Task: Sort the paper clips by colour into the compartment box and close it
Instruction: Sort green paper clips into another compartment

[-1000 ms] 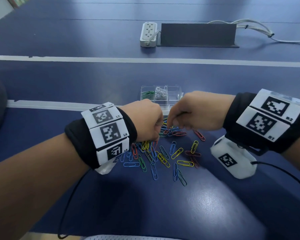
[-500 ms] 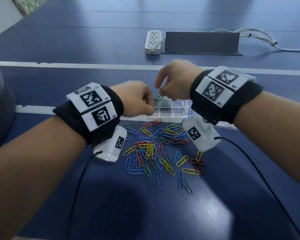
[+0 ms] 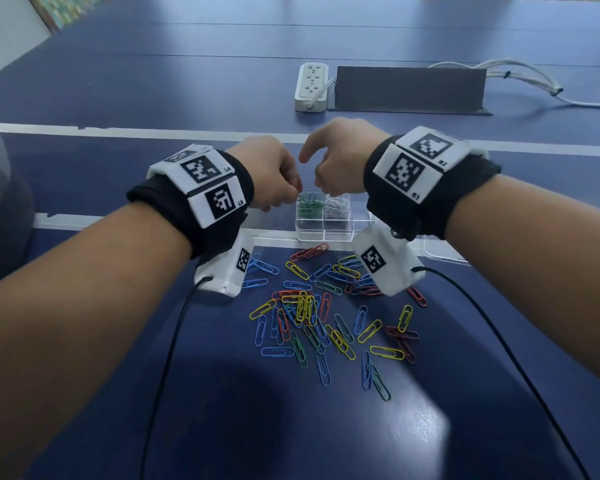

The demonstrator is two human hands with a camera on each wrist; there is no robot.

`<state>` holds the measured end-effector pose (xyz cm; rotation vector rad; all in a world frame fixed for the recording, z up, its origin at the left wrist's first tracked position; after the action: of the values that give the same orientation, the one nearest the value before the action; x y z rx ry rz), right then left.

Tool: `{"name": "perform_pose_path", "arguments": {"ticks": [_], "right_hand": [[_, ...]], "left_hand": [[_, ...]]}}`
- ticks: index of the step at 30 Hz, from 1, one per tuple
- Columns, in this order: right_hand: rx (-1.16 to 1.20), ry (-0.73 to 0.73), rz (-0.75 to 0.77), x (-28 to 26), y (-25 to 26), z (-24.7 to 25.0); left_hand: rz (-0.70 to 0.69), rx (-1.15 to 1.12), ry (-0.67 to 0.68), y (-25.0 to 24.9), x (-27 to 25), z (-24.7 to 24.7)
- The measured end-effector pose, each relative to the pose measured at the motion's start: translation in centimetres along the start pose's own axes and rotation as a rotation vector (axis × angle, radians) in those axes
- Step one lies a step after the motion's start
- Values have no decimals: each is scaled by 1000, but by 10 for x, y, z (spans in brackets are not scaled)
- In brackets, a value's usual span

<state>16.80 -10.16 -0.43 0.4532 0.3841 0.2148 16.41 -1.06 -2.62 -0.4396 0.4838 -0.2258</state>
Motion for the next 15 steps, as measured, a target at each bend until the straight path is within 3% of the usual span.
{"name": "perform_pose_path", "arguments": {"ticks": [15], "right_hand": [[46, -66, -17, -23, -34, 8]], "left_hand": [[-141, 239, 12, -39, 10, -9]]}}
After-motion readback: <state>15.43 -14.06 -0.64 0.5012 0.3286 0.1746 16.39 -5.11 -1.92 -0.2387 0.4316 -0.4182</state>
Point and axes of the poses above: each hand's wrist, its own x-axis towards the middle knuckle, its own z-axis out of the back of the hand, y = z × x, the point moved 9 cm from there along x, towards the middle knuckle, and after that the axes turned 11 degrees about y, right-handed, at the moved point
